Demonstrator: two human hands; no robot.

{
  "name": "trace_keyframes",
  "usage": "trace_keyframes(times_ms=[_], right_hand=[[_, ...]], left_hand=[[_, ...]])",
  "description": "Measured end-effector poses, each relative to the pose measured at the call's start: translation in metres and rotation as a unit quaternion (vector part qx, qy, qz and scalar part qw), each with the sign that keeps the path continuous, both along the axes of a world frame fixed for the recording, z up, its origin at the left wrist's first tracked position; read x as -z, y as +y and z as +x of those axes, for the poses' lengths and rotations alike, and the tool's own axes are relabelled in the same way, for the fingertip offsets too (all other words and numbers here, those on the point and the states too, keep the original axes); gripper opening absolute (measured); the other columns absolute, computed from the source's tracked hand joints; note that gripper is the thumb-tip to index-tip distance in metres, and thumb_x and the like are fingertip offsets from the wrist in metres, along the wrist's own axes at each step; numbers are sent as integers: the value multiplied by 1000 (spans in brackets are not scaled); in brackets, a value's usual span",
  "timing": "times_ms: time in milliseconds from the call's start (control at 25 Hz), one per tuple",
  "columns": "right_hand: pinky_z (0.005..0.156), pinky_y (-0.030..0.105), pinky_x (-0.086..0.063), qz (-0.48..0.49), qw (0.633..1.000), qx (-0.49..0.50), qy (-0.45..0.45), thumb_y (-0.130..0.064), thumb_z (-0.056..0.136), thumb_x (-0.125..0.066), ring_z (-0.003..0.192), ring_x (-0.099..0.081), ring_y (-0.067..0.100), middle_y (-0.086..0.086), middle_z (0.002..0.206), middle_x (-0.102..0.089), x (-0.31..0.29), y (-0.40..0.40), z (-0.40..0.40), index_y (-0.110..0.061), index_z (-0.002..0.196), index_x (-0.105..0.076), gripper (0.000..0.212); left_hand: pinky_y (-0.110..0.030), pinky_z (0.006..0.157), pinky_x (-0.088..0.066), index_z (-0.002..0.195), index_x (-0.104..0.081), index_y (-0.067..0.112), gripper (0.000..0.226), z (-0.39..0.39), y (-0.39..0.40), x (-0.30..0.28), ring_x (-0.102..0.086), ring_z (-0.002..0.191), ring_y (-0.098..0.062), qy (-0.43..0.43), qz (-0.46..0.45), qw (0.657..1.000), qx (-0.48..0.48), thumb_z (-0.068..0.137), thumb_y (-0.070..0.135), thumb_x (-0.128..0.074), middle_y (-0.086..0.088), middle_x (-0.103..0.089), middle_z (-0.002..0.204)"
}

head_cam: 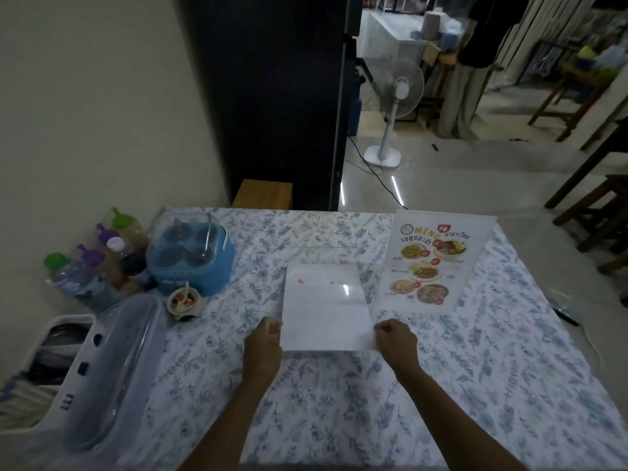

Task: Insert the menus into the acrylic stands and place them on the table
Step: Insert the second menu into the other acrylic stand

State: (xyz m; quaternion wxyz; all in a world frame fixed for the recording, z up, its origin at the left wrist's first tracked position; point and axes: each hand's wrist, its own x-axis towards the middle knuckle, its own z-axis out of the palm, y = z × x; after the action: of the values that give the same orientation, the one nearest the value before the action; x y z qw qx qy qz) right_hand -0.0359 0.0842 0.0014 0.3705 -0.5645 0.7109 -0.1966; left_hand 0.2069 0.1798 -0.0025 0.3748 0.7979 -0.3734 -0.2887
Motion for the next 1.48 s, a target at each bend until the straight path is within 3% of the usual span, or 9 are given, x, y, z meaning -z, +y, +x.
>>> trace_keyframes(times_ms=[160, 480, 640, 760, 880, 1040, 1120, 1360, 1480], right_hand=[[84, 42, -62, 26, 985, -11, -169, -2, 87, -60, 85, -72, 24, 13, 102, -75, -27, 8, -21, -3, 96, -79, 21], [95, 43, -57, 63, 921, -86, -374, 3, 82, -74, 102, -71, 36, 23, 111, -72, -76, 25, -44, 1, 106, -75, 25], [89, 36, -60, -1, 935, -182, -305, -17, 80, -81, 96, -74, 20, 7, 102, -77, -106, 9, -36, -10, 105, -78, 26], [77, 34, -62, -115, 947, -256, -157, -38, 84, -74, 84, -73, 11, -3, 93, -77, -123, -13, -20, -22, 93, -78, 19], [75, 33, -60, -210, 939, -266, -60, -43, 88, -67, 80, -70, 4, -7, 91, -75, -130, -41, -3, -24, 90, -74, 21], [77, 38, -60, -251, 941, -225, -29, -35, 93, -64, 86, -70, 10, -1, 94, -76, -131, -68, 21, -15, 94, -70, 21], [72, 31, -58, -247, 947, -205, -14, -34, 94, -63, 88, -69, 13, 1, 99, -76, -129, -82, 32, -14, 96, -68, 21], [78, 32, -60, -227, 955, -192, -11, -32, 92, -67, 91, -71, 14, 2, 104, -76, -121, -117, 50, -14, 100, -65, 20], [78, 34, -61, -213, 960, -179, -3, -33, 91, -67, 87, -71, 11, 0, 104, -75, -114, -131, 58, -17, 101, -65, 19]], left_hand=[[-8, 57, -50, 96, -69, 17, 25, 0, 35, -31, -65, 76, 3, 19, -54, 998, -6, 84, -5, -65, 7, -71, 87], [-14, 68, -55, 92, -77, 13, 18, 9, 66, -74, -72, 84, -6, 63, -150, 987, -9, 75, 8, -81, 0, -77, 89], [-15, 71, -55, 87, -75, 24, 12, 25, 46, -99, -71, 81, -4, 25, -188, 982, -10, 77, 25, -81, 6, -77, 84], [-29, 73, -57, 88, -74, 29, 17, 41, 18, -108, -71, 82, -6, 5, -186, 982, -17, 77, 42, -78, 9, -76, 84], [-26, 68, -51, 87, -68, 32, 24, 50, -13, -119, -65, 81, -1, -42, -169, 985, -12, 78, 55, -71, 14, -71, 85], [-30, 67, -48, 90, -60, 25, 26, 58, -55, -118, -62, 82, -6, -84, -173, 981, 4, 88, 52, -61, 9, -67, 89], [-33, 66, -47, 95, -55, 26, 24, 61, -75, -111, -62, 82, -11, -96, -170, 981, 14, 93, 50, -54, 7, -66, 90], [-20, 66, -50, 105, -54, 31, 16, 74, -112, -103, -65, 86, 1, -24, -188, 981, 40, 93, 40, -59, 15, -68, 93], [-25, 69, -55, 108, -54, 30, 19, 83, -128, -97, -66, 86, 0, -31, -180, 982, 48, 93, 41, -59, 13, -69, 94]])
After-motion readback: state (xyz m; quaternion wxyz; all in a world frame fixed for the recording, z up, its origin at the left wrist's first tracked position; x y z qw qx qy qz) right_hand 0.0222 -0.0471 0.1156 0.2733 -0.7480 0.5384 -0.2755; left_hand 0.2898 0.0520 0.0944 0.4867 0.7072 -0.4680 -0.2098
